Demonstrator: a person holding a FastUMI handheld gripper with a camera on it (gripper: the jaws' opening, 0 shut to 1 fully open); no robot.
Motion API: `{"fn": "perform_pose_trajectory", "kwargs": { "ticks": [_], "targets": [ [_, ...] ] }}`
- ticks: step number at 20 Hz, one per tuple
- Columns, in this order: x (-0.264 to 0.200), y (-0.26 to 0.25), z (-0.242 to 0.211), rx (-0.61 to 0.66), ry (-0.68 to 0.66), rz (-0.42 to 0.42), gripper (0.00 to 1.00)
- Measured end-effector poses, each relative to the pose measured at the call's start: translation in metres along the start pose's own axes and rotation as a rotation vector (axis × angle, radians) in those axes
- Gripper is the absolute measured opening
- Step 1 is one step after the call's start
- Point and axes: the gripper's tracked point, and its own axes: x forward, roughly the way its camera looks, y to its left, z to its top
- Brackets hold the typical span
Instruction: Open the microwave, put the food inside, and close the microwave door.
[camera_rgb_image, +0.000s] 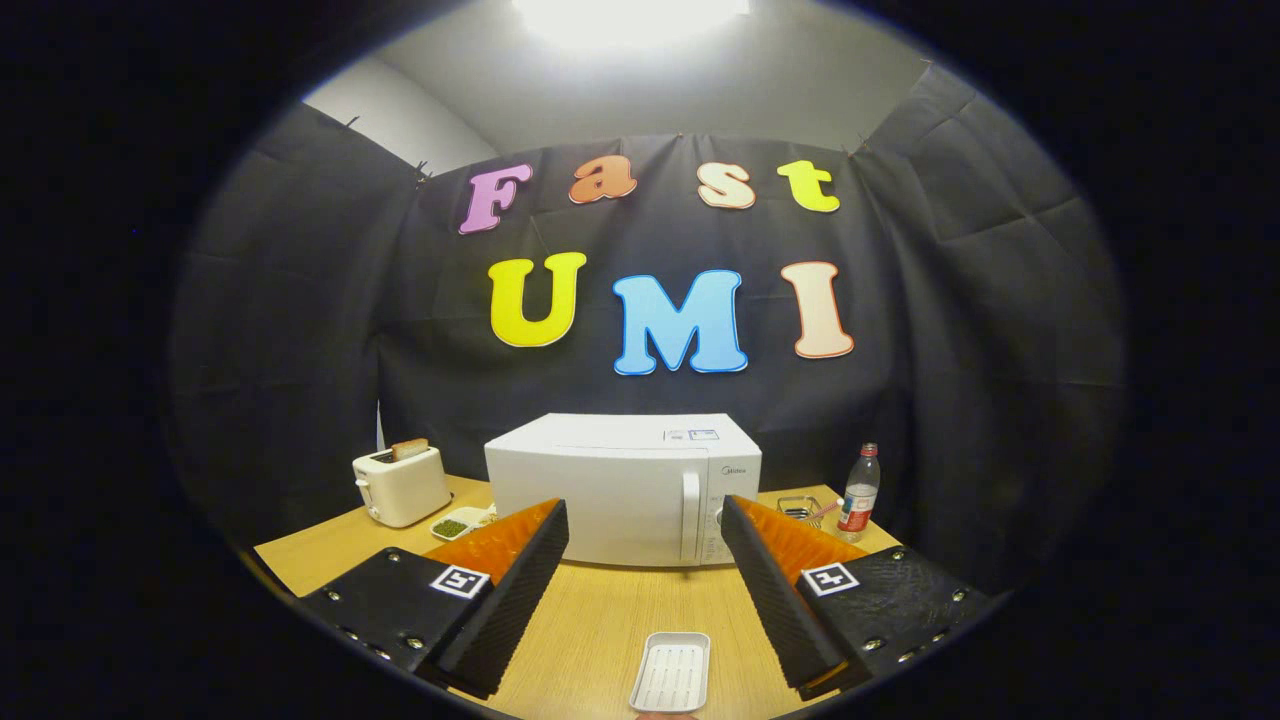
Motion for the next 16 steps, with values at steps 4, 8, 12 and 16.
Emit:
{"fn": "perform_pose_trajectory", "kwargs": {
  "ticks": [4, 8, 12, 16],
  "targets": [
    [0.001, -0.004, 0.012, 0.014, -0.023, -0.018, 0.98],
    [0.003, 0.001, 0.018, -0.012, -0.037, -0.013, 0.98],
    [0.003, 0.008, 0.021, -0.028, -0.044, 0.0, 0.98],
    [0.002, 0.004, 0.021, -0.021, -0.044, -0.002, 0.98]
  ]
}}
